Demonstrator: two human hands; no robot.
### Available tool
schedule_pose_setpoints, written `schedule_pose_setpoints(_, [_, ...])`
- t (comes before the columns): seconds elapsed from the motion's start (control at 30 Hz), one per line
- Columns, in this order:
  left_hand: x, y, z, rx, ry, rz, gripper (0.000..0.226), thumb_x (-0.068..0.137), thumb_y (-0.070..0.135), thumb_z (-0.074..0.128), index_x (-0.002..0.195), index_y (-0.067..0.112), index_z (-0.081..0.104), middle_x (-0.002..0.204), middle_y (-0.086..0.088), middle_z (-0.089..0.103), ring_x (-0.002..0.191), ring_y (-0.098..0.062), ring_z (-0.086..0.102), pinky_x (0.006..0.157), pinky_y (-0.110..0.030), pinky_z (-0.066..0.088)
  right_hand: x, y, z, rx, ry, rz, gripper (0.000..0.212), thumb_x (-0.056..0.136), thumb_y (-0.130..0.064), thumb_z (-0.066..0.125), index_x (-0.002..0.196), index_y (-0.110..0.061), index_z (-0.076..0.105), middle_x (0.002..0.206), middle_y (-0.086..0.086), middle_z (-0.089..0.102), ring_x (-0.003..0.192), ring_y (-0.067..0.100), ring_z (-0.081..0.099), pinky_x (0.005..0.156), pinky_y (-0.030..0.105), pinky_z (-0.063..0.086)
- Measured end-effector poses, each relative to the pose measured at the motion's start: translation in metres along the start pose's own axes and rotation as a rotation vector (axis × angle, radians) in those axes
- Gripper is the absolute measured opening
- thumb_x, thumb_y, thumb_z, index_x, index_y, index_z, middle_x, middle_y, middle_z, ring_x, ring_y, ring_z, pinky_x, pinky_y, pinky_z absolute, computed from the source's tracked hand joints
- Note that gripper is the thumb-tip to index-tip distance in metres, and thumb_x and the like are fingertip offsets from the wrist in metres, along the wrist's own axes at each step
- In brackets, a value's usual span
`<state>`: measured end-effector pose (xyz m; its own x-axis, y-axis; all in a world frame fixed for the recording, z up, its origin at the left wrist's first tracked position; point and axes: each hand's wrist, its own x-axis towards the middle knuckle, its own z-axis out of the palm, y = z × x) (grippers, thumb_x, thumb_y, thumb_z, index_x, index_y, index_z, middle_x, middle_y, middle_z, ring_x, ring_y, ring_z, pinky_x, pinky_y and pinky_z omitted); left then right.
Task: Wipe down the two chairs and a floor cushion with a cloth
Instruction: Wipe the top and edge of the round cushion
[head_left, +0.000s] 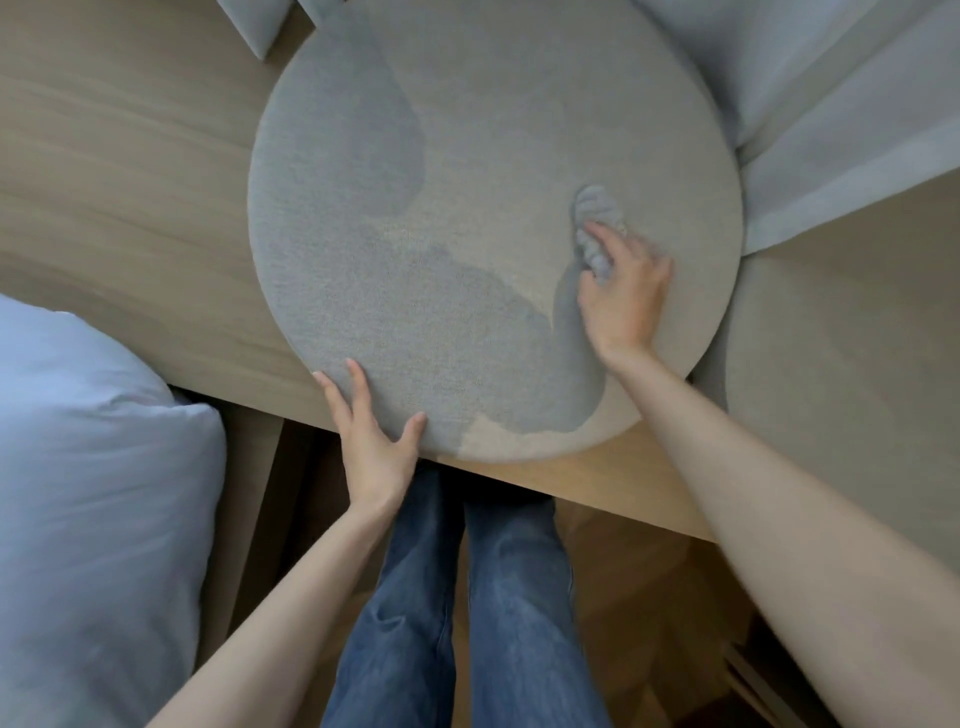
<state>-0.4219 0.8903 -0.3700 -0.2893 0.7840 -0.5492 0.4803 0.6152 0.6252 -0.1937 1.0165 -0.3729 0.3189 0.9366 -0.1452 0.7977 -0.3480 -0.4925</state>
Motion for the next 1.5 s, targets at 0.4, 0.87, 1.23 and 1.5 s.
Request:
schedule_pose_setpoints(0.4, [-0.015,-0.003,0.020,-0.027,0.120,-0.006,0.086,0.087,0.018,0.069,0.153,0.022,0.013,0.159,-0.010,-0.015,0.148,-0.020,-0.001,0.113,-0.018,0.013,-0.039,0.018,-0.017,0.099,-0.134,-0.329,0.047,0.078,-0.002,0.060,0.117,-0.025,0.069,0.125,-0.001,0.064,0.093,0.021,0.043,0.085,0.024,0.035])
schedule_pose_setpoints(0.87, [-0.042,0.007,0.054,-0.029,0.142,-0.120,0.092,0.087,0.018,0.068,0.153,0.021,0.004,0.159,-0.016,-0.008,0.146,-0.030,0.014,0.118,-0.040,0.020,-0.105,0.039,-0.005,0.139,-0.432,-0.429,0.038,0.084,-0.007,0.060,0.116,-0.026,0.068,0.126,-0.005,0.063,0.102,0.028,0.050,0.084,0.022,0.033])
schedule_pose_setpoints(1.23, [-0.056,0.008,0.074,-0.062,0.111,-0.132,0.095,0.086,0.023,0.070,0.153,0.024,0.003,0.159,-0.010,-0.016,0.146,-0.029,0.012,0.118,-0.039,0.021,-0.021,0.128,-0.056,0.012,-0.010,-0.015,0.059,0.088,-0.011,0.056,0.145,-0.018,0.039,0.149,0.000,0.042,0.136,0.018,0.038,0.107,0.024,0.018])
schedule_pose_setpoints(1.5, [-0.053,0.010,0.072,-0.029,0.047,-0.105,0.104,0.082,0.010,0.074,0.153,0.018,-0.002,0.157,-0.008,-0.025,0.148,-0.022,-0.002,0.119,-0.039,0.018,-0.150,0.098,-0.017,0.124,-0.300,-0.301,0.059,0.089,-0.004,0.057,0.139,-0.034,0.048,0.142,-0.009,0.049,0.094,0.017,0.042,0.076,0.011,0.030])
